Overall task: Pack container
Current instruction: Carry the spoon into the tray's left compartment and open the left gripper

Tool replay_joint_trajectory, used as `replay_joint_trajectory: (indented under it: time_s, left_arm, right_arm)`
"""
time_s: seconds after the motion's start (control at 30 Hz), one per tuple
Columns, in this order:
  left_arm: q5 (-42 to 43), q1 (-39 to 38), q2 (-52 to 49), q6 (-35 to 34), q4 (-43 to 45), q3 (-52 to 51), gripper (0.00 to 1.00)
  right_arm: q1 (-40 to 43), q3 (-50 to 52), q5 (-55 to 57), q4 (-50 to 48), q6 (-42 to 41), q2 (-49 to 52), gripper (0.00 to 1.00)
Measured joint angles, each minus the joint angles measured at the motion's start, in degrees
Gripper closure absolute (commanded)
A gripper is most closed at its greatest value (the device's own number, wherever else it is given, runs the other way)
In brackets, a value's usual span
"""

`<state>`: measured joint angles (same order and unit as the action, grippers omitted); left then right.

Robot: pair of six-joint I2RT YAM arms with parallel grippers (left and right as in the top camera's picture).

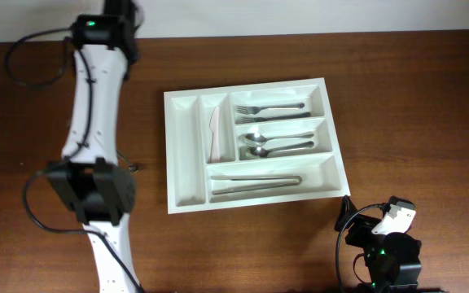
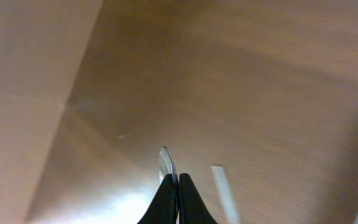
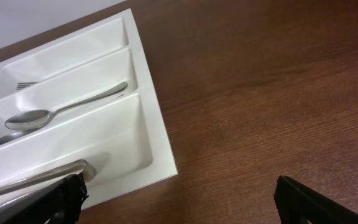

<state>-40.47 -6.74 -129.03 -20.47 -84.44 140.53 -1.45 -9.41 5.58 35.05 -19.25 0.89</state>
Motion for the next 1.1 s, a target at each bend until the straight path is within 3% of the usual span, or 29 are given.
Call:
replay_joint_trajectory:
  time_s: [0.23,0.53,0.87,1.07,1.1]
  left_arm:
    - [2.99,-10.64,-0.96,-12.0,4.42,-0.83,0.98]
    - [7.43,-15.69,-6.4,-29.92,4.02,-2.45,0.98]
    - [12.87,-15.96,-11.87,-39.95,3.85,-2.89,0.98]
    - [16.72,-16.02,-14.34,-41.83,0.87,-3.5,0.98]
    - [16.98,-16.02,-14.34,-41.97,0.68,-3.5,0.81]
  right_arm:
    - [0.0,0.0,0.0,0.0,-0.04,0.0,0.01]
    - [0.0,0.0,0.0,0.0,-0.02,0.0,0.01]
    - [0.0,0.0,0.0,0.0,-0.02,0.0,0.01]
    - [0.0,0.02,0.0,0.0,-0.04,0.0,0.01]
    - [0.0,0.0,0.0,0.0,-0.02,0.0,0.01]
